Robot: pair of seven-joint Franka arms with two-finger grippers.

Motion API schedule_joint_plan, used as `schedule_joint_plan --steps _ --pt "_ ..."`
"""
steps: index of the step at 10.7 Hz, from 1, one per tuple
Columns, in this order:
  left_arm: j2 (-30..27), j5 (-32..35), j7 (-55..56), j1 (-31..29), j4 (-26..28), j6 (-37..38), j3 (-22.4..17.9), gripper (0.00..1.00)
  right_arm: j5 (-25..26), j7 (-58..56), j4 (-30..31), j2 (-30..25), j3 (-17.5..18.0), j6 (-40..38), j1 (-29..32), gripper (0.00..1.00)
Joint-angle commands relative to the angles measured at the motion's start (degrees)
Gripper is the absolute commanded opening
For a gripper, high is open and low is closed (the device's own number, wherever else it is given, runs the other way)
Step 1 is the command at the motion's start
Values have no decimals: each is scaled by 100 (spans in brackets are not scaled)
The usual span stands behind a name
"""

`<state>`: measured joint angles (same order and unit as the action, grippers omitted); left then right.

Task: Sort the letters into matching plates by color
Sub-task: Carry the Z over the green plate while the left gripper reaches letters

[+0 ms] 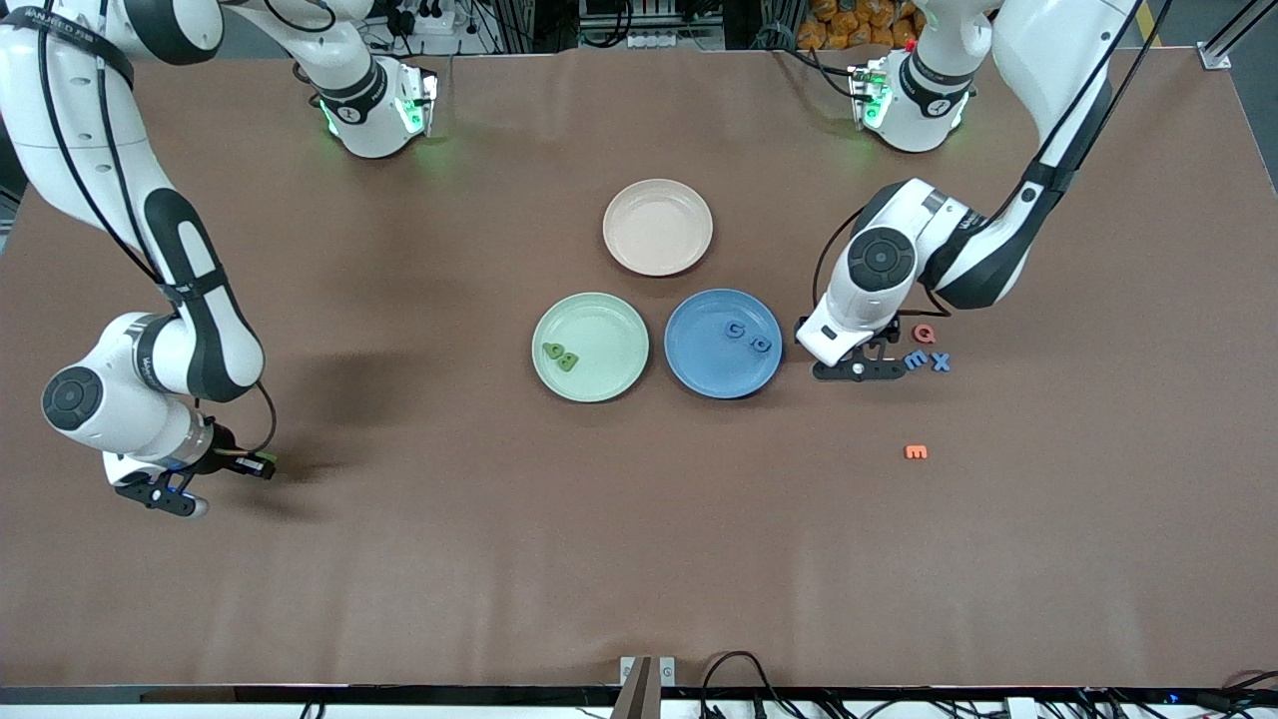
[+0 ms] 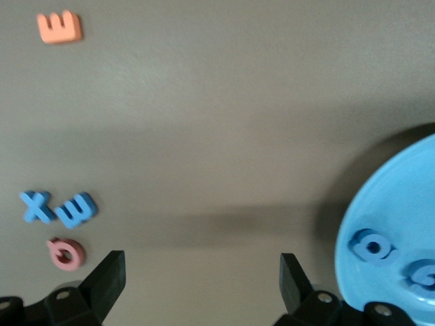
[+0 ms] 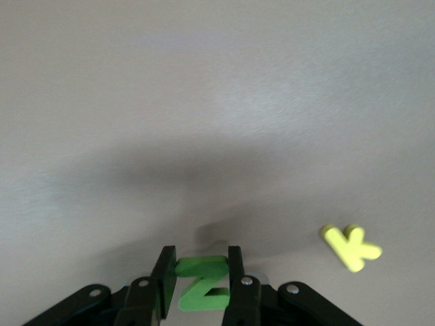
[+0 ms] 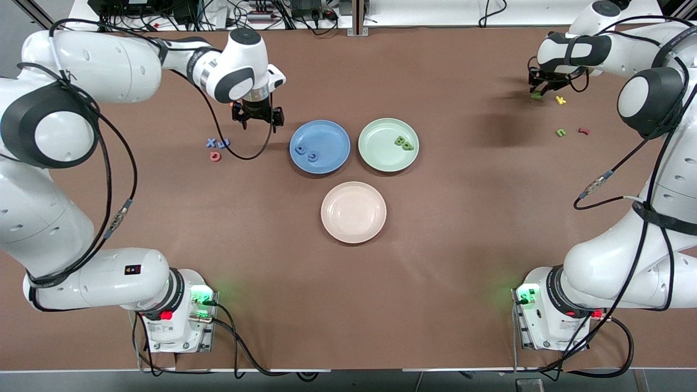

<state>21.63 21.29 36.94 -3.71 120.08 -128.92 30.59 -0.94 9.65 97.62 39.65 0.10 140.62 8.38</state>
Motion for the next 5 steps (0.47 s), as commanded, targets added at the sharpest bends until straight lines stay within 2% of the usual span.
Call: schedule_joint_plan --steps 1,5 --pt "-272 78 -706 -200 42 183 61 100 6 991 117 -212 173 -114 -266 13" --pt "-247 25 -653 -209 -81 192 70 100 -2 2265 275 -370 665 -166 -653 13"
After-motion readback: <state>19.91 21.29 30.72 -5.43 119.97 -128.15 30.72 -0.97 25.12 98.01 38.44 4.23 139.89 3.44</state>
